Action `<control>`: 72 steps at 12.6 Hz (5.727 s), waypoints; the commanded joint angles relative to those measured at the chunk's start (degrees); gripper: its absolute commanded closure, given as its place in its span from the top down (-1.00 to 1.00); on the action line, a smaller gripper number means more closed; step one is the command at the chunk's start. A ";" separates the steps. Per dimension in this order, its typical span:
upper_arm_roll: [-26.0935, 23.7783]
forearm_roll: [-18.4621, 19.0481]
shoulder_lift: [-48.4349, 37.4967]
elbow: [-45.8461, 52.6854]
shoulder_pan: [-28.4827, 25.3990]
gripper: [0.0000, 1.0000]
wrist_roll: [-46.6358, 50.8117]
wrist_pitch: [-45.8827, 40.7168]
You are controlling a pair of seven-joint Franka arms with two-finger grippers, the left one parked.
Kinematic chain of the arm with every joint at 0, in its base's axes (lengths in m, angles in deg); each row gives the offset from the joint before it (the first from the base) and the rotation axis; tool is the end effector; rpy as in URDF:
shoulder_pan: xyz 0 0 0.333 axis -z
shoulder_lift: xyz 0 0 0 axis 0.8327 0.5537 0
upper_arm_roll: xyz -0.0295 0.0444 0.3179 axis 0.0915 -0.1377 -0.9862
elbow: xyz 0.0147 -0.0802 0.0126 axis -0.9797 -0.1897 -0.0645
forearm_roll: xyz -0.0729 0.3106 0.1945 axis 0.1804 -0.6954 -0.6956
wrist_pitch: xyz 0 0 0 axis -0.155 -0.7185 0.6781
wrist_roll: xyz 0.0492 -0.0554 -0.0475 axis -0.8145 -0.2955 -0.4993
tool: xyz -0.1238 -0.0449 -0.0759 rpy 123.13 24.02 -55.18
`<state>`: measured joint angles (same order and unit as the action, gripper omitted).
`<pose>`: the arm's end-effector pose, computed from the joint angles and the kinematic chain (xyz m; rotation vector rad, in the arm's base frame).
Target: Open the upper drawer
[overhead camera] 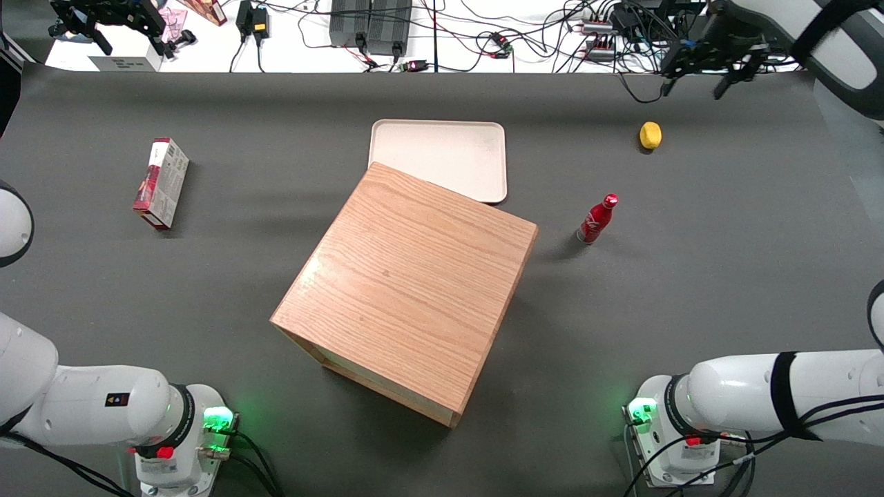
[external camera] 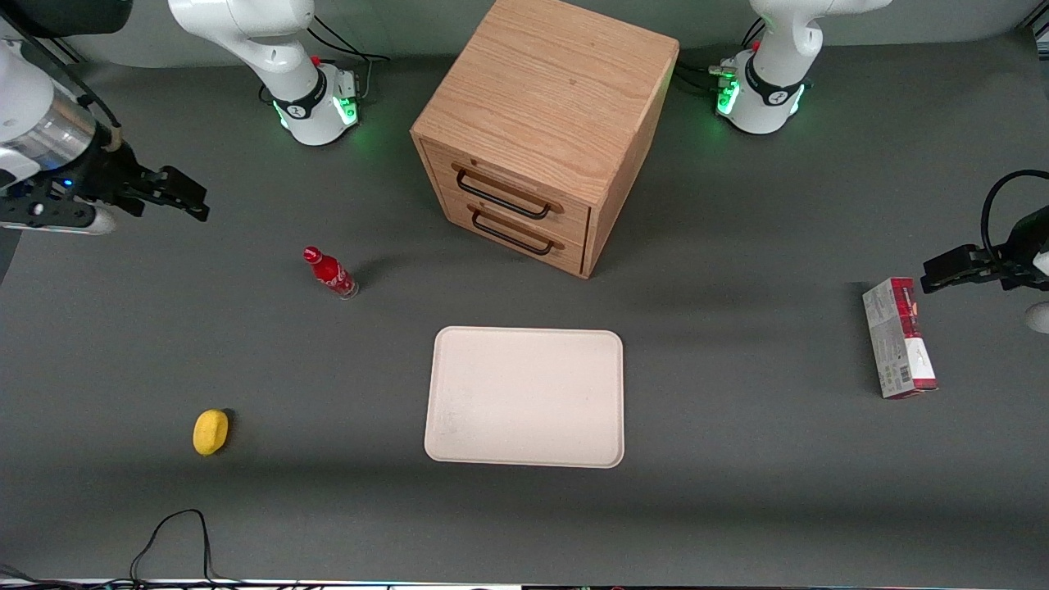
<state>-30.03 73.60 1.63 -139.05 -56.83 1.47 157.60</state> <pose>0.4828 0.0733 0.5633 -3.1239 0.1259 0.0771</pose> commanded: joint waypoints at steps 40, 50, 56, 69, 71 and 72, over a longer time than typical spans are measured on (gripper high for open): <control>-32.56 10.42 39.34 14.91 -4.03 1.00 -32.34 16.03; -25.71 12.80 45.93 27.38 -3.15 1.00 -38.84 16.03; -23.06 12.62 47.70 31.78 -3.06 1.00 -37.97 16.03; -5.87 0.08 14.80 9.19 -0.34 1.00 -6.01 10.22; -0.76 -3.81 2.67 -4.89 -0.51 1.00 -5.71 12.33; 0.92 -3.81 -1.65 -8.34 -0.51 1.00 -5.62 11.73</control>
<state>-32.28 72.23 13.95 -131.81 -57.24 -6.53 166.26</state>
